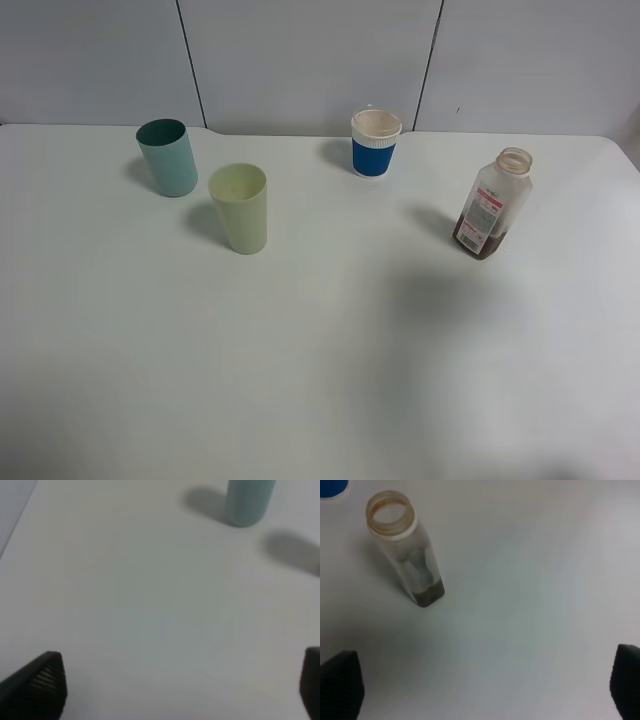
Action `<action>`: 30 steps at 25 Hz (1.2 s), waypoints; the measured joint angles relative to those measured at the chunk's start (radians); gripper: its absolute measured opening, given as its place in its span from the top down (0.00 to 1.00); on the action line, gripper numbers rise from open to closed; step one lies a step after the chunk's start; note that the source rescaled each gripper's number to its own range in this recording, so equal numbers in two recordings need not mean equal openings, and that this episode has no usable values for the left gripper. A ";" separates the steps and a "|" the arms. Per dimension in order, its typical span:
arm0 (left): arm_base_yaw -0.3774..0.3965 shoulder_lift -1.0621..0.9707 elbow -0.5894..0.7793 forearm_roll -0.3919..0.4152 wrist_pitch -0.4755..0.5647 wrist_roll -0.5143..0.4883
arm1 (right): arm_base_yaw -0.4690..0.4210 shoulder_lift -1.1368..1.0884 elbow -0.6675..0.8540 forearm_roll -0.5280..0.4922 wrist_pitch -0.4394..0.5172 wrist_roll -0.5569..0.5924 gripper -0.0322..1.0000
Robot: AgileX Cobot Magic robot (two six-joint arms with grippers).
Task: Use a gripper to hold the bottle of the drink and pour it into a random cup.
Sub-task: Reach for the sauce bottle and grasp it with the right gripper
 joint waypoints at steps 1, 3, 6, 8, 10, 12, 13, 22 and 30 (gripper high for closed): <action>0.000 0.000 0.000 0.000 0.000 0.000 | 0.000 0.026 0.000 0.004 -0.005 -0.001 0.00; 0.000 0.000 0.000 0.000 0.000 0.000 | 0.000 0.070 0.000 0.010 -0.020 -0.005 0.00; 0.000 0.000 0.000 0.000 0.000 0.000 | 0.000 0.143 0.001 0.012 -0.054 -0.019 0.00; 0.000 0.000 0.000 0.000 0.000 0.000 | 0.000 0.181 0.001 0.014 -0.080 -0.021 0.00; 0.000 0.000 0.000 0.000 0.000 0.000 | 0.000 0.221 0.001 0.014 -0.116 -0.023 0.00; 0.000 0.000 0.000 0.000 0.000 0.000 | 0.000 0.260 0.001 0.014 -0.148 -0.024 0.00; 0.000 0.000 0.000 0.000 0.000 0.000 | 0.001 0.282 0.001 0.014 -0.168 -0.026 0.00; 0.000 0.000 0.000 0.000 0.000 0.000 | 0.028 0.464 0.001 0.017 -0.301 -0.094 0.00; 0.000 0.000 0.000 0.000 0.000 0.000 | 0.076 0.514 0.001 0.017 -0.351 -0.191 0.00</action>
